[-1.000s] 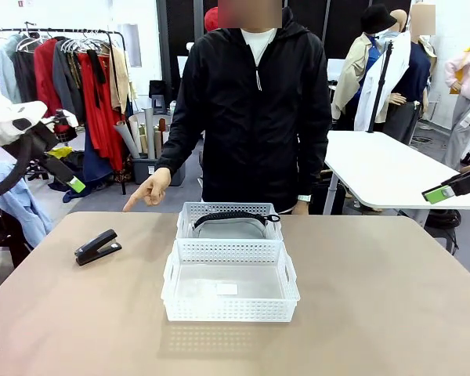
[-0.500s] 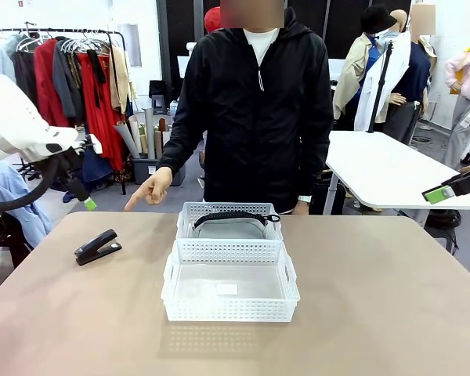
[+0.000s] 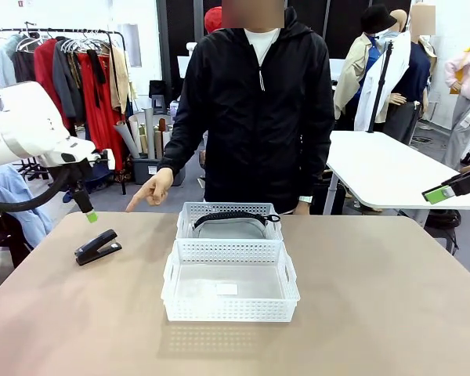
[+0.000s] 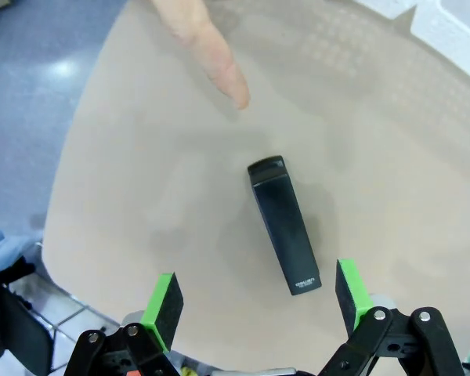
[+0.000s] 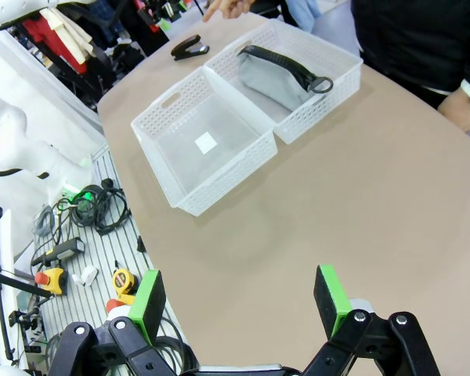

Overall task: Distribute items into two baskets.
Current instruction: Pick up the Stapler that the person points to.

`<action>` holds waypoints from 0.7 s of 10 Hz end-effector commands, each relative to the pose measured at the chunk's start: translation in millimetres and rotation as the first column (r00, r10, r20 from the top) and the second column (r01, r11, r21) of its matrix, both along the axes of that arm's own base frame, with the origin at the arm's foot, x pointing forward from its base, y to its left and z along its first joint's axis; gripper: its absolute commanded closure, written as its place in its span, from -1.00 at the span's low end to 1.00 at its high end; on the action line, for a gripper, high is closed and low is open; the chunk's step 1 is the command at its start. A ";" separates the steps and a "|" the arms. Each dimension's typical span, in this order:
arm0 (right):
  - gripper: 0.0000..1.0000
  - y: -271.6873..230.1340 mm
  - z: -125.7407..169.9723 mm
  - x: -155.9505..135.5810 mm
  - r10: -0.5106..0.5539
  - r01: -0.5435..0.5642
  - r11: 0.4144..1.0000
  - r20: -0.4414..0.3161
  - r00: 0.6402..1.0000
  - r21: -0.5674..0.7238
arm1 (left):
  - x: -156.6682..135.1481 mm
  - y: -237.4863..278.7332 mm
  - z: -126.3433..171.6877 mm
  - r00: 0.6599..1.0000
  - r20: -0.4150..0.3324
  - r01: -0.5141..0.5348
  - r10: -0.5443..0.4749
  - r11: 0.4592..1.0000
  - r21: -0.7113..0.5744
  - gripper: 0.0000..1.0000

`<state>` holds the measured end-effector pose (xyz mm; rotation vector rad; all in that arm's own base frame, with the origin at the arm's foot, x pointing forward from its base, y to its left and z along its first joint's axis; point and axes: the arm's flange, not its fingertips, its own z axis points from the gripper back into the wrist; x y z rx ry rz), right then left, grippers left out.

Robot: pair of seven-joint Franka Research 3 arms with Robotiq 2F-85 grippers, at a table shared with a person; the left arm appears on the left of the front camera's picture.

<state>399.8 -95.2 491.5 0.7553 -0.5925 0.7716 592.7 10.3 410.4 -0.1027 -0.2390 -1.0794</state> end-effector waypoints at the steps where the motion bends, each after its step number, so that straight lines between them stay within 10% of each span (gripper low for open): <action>1: -1.00 1.0 0.8 -0.6 0.003 -0.003 1.000 0.004 1.000 0.004 | 7.5 1.1 -5.6 1.000 -0.030 0.003 -0.002 1.000 0.020 -1.00; 7: -1.00 1.0 0.8 -0.6 0.003 -0.003 1.000 0.004 1.000 0.004 | 3.4 -1.9 -46.8 0.997 -0.079 0.002 -0.002 1.000 -0.003 -1.00</action>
